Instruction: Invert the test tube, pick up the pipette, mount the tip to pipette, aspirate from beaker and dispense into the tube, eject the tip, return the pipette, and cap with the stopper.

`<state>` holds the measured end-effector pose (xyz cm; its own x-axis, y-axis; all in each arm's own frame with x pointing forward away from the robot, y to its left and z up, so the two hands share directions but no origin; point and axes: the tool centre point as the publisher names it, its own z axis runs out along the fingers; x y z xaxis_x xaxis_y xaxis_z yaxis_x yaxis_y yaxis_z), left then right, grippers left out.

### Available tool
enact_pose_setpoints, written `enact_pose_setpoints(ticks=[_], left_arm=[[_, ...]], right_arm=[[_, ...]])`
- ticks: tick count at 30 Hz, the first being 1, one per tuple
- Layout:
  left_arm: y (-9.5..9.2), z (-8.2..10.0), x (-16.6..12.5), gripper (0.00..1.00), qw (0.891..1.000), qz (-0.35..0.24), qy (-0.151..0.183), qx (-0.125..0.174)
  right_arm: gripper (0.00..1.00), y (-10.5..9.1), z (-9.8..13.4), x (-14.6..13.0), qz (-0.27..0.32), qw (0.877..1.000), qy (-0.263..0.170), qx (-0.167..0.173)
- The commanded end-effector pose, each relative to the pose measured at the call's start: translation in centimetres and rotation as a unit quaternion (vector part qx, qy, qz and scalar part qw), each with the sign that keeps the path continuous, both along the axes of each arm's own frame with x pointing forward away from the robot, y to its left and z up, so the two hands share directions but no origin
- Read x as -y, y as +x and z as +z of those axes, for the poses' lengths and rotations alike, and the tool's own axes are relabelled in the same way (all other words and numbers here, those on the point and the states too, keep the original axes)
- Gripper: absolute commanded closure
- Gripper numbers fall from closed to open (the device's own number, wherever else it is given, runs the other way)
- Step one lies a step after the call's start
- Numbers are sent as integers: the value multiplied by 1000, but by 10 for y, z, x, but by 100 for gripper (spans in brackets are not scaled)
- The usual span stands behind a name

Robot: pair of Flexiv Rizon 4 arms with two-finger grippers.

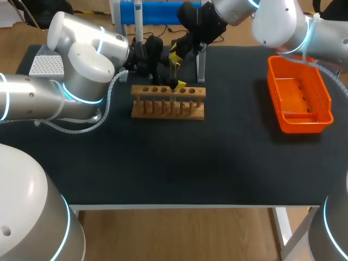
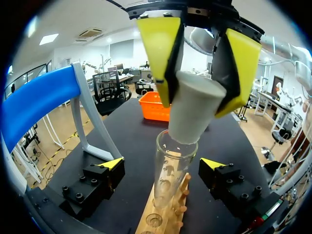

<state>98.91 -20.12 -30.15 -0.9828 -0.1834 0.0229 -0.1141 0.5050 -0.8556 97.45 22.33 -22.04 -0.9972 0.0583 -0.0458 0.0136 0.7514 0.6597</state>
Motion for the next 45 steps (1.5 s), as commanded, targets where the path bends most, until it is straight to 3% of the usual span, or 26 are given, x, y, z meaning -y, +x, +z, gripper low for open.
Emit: enact_pose_setpoints(ticks=[1, 26, 45], left_arm=[[-1, 0, 0, 0, 1000, 1, 0, 1], [-1, 0, 0, 0, 1000, 1, 0, 1], [-1, 0, 0, 0, 1000, 1, 0, 1]], right_arm=[[100, 1, 2, 0, 1, 1000, 1, -2], [100, 3, -11, -1, 2, 1000, -1, -18], [100, -2, 17, 0, 2, 1000, 6, -11]])
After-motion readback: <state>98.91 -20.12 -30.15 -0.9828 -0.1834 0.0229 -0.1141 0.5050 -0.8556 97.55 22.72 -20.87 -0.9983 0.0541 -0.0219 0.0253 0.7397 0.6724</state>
